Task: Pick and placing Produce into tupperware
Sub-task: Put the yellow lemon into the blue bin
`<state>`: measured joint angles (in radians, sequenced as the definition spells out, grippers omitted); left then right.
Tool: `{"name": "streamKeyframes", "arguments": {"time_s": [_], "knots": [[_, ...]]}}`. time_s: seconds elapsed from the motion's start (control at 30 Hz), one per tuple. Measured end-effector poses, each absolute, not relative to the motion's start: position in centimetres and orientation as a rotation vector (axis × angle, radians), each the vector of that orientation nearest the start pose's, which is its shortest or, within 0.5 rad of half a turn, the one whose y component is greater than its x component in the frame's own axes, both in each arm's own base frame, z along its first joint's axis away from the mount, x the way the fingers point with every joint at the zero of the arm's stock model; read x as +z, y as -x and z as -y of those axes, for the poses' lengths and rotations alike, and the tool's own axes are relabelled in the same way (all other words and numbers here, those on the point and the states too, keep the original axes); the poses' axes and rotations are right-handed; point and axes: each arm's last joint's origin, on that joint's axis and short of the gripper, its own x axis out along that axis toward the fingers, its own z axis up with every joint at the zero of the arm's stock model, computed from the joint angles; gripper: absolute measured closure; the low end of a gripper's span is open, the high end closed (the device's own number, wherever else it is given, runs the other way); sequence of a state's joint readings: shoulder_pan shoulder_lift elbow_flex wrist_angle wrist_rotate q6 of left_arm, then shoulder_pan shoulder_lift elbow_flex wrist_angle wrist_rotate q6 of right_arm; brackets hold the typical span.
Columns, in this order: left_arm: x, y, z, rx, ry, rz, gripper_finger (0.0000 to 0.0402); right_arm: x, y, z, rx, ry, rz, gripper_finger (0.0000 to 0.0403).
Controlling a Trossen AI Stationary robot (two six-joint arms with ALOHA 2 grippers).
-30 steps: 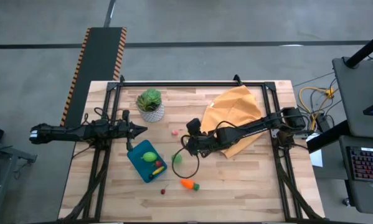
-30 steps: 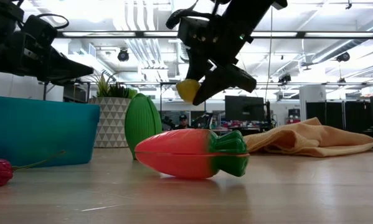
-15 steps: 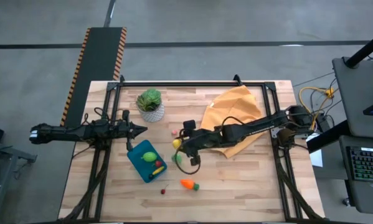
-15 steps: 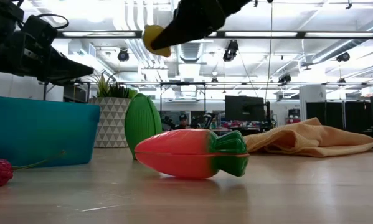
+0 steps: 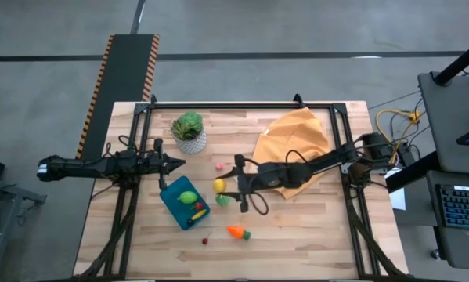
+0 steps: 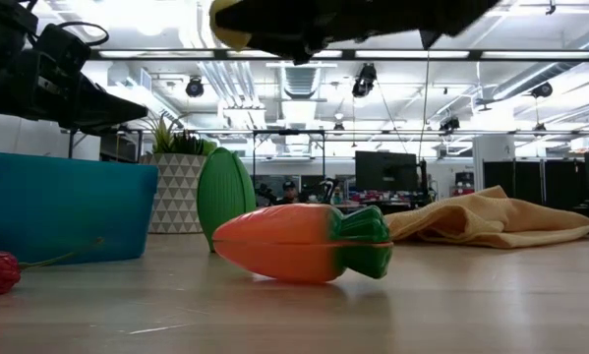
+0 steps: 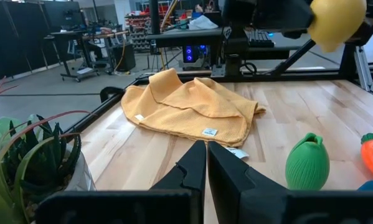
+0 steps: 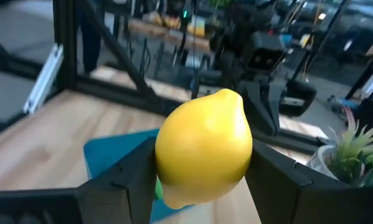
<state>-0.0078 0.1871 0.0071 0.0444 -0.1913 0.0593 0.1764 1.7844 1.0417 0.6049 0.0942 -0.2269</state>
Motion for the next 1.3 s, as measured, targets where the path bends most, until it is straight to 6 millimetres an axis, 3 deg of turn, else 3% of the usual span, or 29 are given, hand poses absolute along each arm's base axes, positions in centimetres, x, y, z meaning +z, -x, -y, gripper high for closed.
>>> {"name": "streamKeyframes", "arguments": {"time_s": [0.3, 1.3], "knots": [[15.5, -10.8, -0.5, 0.179, -0.073, -0.141, 0.0402, 21.0, -37.2, -6.3, 0.078, 0.199, -0.031, 0.0206], [15.5, -10.8, -0.5, 0.179, -0.073, -0.140, 0.0402, 21.1, -37.3, -6.3, 0.076, 0.192, -0.040, 0.0206]]}}
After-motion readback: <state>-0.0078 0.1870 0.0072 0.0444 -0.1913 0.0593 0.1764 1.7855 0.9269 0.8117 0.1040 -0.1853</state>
